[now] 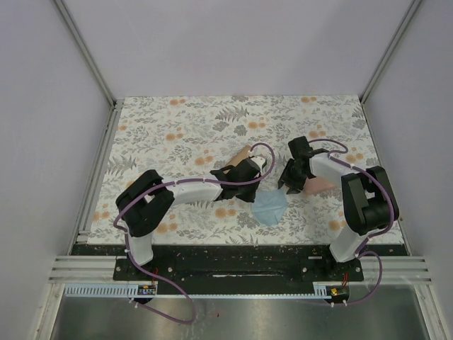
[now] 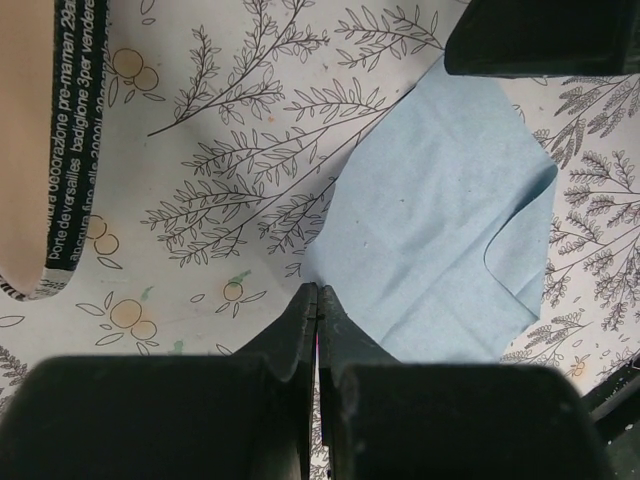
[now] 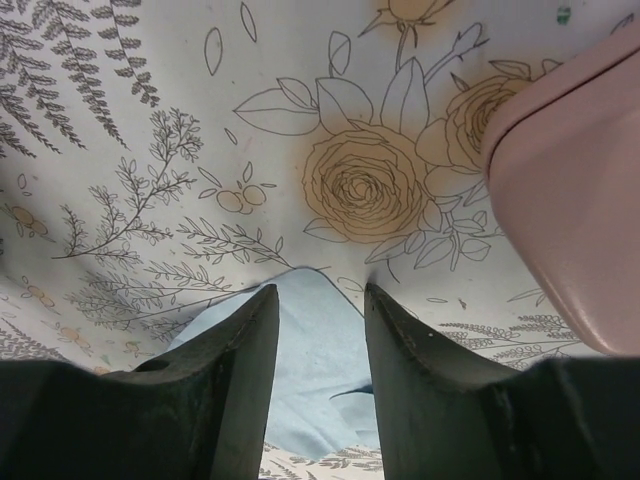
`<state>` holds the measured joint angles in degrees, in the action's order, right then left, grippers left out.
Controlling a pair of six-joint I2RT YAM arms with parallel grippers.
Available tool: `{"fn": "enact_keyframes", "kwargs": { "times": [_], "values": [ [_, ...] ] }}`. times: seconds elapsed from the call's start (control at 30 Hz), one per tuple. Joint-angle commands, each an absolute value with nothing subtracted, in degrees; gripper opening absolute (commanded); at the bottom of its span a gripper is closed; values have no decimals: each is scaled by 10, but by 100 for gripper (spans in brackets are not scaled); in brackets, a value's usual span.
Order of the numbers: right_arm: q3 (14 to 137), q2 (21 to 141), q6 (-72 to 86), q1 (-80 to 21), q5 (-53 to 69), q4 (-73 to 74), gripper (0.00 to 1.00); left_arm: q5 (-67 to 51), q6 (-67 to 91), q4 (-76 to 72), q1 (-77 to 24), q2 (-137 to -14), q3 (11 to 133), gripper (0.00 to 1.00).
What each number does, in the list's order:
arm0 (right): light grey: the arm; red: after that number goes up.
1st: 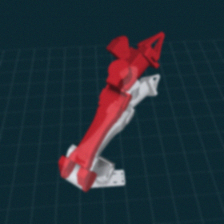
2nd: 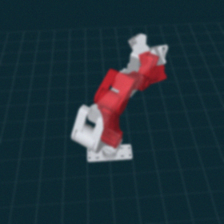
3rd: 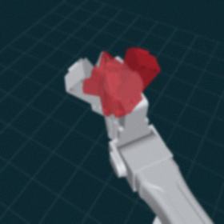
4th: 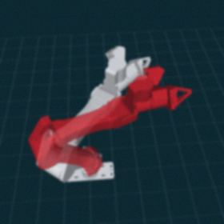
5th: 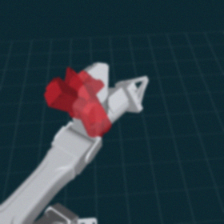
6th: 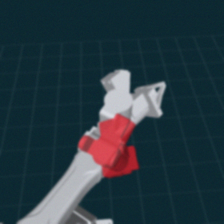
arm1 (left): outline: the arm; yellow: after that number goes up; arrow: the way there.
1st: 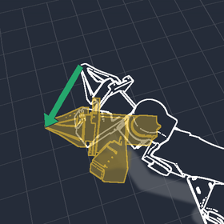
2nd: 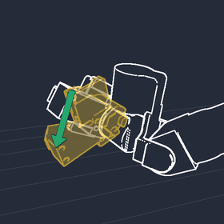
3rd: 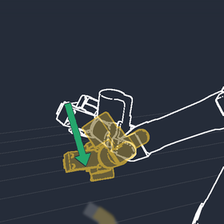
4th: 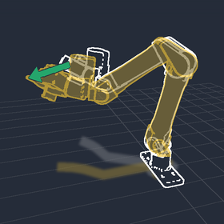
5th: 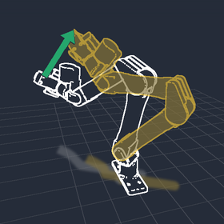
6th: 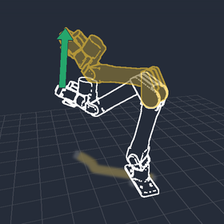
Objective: Organize the sunglasses
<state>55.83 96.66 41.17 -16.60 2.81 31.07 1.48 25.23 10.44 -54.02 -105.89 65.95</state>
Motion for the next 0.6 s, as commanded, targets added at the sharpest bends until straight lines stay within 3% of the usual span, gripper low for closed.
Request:
{"fn": "enact_keyframes", "kwargs": {
  "times": [0.0,0.23,0.37,0.57],
  "values": [
    [579,990,409,-164,29,297,48,-11,238,71,-541,-1033,652,0],
    [584,1008,413,-185,3,317,43,-11,234,74,-540,-1034,651,0],
    [579,1006,414,-191,4,322,29,-11,234,73,-540,-1034,650,0],
    [566,1002,419,-210,3,327,29,-6,230,73,-540,-1034,646,0]
  ]
}}
